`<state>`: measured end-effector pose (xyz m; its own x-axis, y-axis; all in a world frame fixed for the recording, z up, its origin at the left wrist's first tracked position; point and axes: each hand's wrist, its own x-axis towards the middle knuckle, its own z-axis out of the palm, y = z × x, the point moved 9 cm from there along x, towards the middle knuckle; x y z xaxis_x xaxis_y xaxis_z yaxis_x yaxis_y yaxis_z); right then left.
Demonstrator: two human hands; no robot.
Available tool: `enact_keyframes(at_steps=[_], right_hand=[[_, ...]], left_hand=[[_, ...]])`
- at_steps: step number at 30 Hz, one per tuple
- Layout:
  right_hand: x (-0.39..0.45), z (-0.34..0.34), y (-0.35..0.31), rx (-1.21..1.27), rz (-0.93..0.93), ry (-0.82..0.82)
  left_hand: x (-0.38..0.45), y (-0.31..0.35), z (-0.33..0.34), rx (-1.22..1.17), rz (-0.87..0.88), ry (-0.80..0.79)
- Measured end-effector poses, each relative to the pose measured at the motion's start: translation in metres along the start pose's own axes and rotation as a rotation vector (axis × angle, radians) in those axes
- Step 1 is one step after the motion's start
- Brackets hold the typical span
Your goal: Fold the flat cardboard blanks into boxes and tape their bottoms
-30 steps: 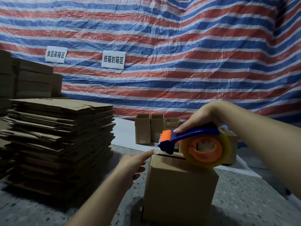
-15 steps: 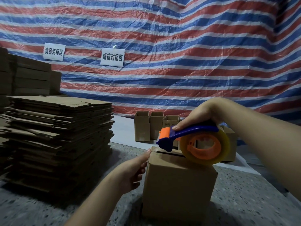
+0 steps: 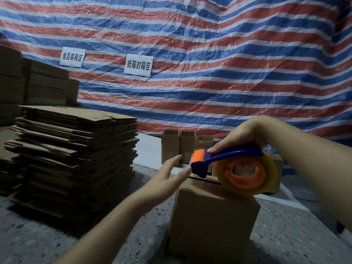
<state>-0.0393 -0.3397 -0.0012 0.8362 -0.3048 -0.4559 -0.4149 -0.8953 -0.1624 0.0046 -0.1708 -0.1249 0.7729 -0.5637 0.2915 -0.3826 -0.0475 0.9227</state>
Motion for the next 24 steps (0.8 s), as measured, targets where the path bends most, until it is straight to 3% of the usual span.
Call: enact_keyframes(at_steps=[2,4,8,24], right_hand=[[0.0,0.0,0.0,-0.001,-0.005,0.001],[-0.001,0.0,0.0,-0.004,-0.007,0.001],[0.0,-0.001,-0.003,-0.023,-0.006,0.005],[0.011,-0.012,0.012,-0.122,0.084,-0.023]], left_hand=[[0.002,0.006,0.019,0.126,0.062,-0.123],[0.003,0.006,0.03,0.094,0.087,-0.169],[0.012,-0.015,0.03,-0.044,0.028,-0.073],[0.011,-0.003,0.024,0.2,0.077,-0.017]])
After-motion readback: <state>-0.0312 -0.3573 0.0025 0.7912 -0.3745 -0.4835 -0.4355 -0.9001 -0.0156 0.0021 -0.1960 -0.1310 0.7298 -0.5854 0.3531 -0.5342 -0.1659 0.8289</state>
